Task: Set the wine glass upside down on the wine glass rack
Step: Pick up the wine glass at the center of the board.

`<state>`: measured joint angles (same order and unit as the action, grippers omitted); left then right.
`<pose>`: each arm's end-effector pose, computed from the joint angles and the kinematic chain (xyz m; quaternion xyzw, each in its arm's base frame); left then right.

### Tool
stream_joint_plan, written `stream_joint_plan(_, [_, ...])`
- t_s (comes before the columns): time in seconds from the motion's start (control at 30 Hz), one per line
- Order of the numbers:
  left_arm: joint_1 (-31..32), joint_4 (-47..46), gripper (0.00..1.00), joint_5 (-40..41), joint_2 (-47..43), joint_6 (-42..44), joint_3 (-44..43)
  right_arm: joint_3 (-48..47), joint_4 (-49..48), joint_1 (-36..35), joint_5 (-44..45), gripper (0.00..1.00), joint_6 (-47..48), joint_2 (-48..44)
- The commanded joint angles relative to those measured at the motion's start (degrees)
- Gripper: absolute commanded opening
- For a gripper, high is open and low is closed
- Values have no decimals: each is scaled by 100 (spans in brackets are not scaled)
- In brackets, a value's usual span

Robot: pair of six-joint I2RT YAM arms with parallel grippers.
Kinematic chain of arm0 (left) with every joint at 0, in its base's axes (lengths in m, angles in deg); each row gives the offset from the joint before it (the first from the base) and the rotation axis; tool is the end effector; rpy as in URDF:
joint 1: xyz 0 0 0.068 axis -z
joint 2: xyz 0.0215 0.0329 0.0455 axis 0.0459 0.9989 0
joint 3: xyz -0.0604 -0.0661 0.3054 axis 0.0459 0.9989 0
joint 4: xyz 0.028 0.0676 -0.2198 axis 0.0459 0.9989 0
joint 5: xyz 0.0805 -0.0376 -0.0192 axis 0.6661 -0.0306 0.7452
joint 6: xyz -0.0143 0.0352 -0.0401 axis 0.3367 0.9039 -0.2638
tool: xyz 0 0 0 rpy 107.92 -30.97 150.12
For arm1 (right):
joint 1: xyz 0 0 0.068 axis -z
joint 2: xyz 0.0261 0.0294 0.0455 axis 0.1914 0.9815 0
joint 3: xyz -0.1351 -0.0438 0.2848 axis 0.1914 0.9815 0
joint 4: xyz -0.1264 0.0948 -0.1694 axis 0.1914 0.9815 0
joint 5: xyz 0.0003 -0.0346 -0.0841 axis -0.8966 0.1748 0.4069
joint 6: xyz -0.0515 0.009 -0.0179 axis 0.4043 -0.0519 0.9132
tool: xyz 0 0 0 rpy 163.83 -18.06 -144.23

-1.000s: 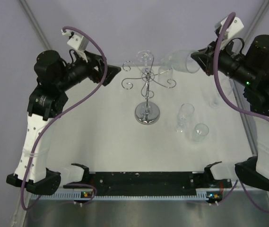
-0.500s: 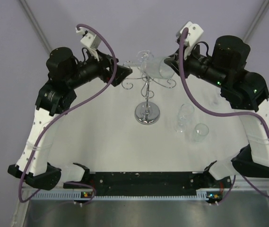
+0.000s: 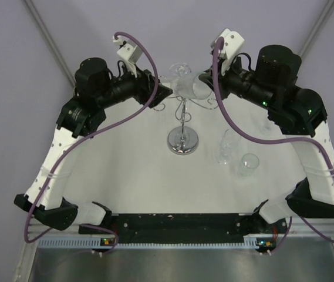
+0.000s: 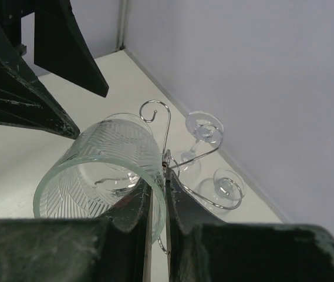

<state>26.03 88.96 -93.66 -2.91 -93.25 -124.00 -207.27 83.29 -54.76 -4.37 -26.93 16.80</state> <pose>0.1807 -0.1182 0.5602 0.2698 0.6762 -0.3826 0.5688 0.1456 0.1418 0.6013 -0.3921 0.6370 0.1717 0.6412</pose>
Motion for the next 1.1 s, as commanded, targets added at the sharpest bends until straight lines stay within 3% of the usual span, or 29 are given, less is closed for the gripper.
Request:
stream_joint_plan(0.0, [86, -180, 72, 24, 79, 101, 12, -203, -743, -92, -14, 0, -10, -150])
stream_joint_plan(1.07, [298, -241, 43, -231, 510, -40, -234, 69, -769, -172, 48, 0, 122, -256])
